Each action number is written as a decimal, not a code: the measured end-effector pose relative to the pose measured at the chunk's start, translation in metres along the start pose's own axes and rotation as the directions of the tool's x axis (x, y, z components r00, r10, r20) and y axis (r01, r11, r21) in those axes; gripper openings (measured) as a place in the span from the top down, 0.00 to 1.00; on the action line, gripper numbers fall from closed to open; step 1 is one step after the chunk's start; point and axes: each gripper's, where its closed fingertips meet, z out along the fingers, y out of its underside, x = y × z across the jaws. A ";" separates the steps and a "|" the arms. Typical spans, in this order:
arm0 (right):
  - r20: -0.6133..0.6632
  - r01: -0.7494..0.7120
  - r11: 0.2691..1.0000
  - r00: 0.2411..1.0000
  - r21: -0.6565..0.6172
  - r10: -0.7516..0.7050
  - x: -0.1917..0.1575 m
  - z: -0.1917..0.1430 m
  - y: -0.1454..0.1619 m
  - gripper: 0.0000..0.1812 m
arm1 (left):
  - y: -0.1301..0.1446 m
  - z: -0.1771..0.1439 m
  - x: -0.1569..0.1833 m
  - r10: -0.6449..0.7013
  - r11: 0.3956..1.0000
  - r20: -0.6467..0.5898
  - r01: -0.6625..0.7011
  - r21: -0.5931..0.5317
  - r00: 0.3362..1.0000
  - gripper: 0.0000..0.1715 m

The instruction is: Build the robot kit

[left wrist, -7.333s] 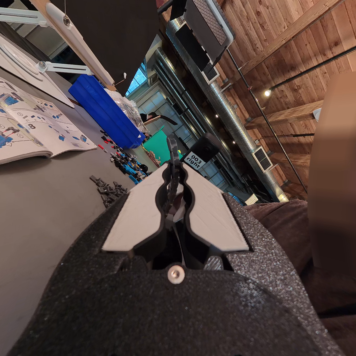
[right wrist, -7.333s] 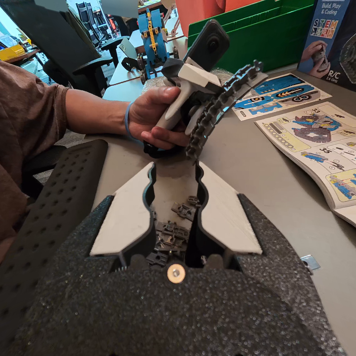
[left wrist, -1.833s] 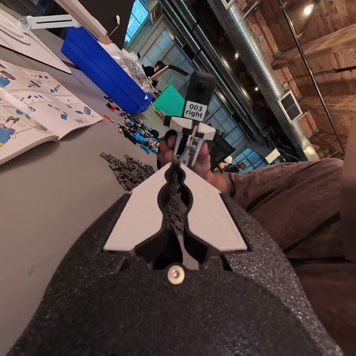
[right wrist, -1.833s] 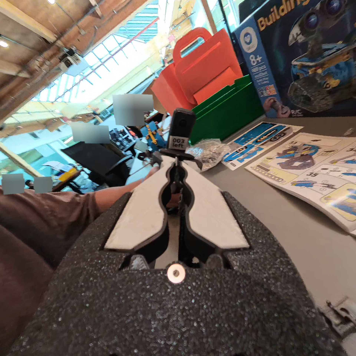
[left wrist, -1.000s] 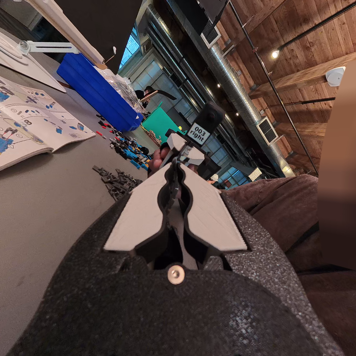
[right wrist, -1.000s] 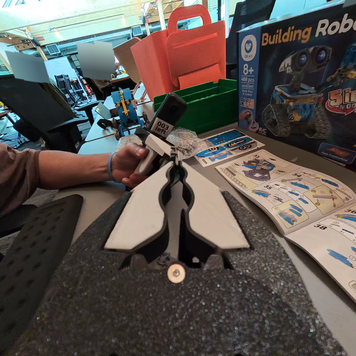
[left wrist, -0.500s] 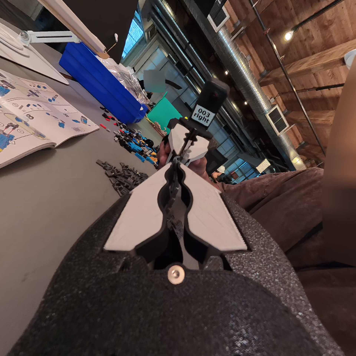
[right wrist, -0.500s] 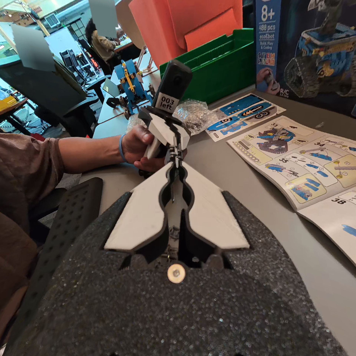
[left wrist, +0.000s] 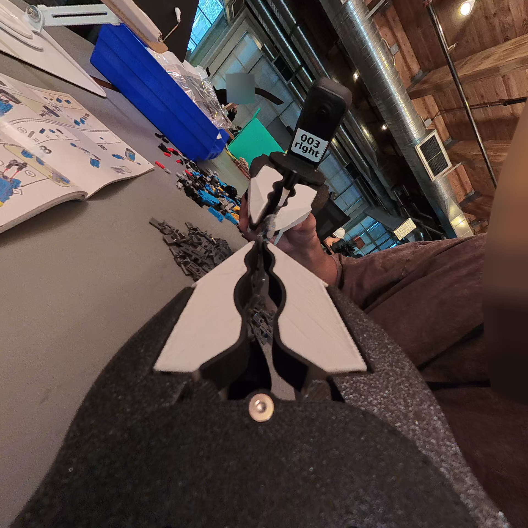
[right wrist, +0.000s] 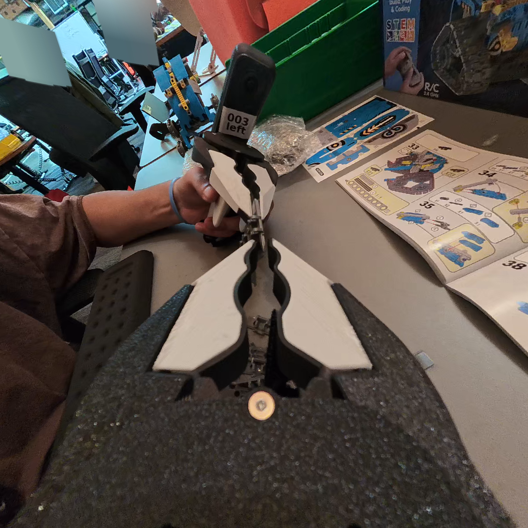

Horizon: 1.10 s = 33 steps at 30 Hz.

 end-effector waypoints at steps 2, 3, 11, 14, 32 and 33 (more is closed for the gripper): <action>-0.010 -0.004 1.000 1.000 0.003 0.004 0.002 0.000 0.000 0.95 | 0.000 0.000 -0.001 -0.008 1.000 0.000 0.008 0.000 1.000 0.99; -0.007 -0.004 1.000 1.000 0.002 0.004 0.002 0.001 0.000 0.95 | 0.000 0.000 -0.001 -0.012 1.000 0.001 0.012 0.001 1.000 0.99; 0.010 -0.009 1.000 1.000 0.018 0.008 -0.001 0.002 -0.001 0.93 | -0.001 0.000 0.000 -0.017 1.000 -0.008 0.018 0.008 1.000 0.99; 0.037 -0.040 0.999 0.999 0.032 0.038 -0.002 0.002 -0.002 0.91 | -0.001 0.000 0.001 -0.013 1.000 -0.012 0.013 0.007 1.000 0.99; -0.059 0.181 0.978 0.980 -0.107 -0.188 -0.003 0.000 0.005 0.93 | 0.006 0.004 -0.001 0.000 0.999 0.010 0.000 -0.035 1.000 0.99; -0.078 0.209 0.968 0.972 -0.139 -0.221 -0.003 0.000 0.005 0.93 | 0.006 0.004 -0.001 0.003 0.999 0.014 -0.003 -0.038 1.000 0.99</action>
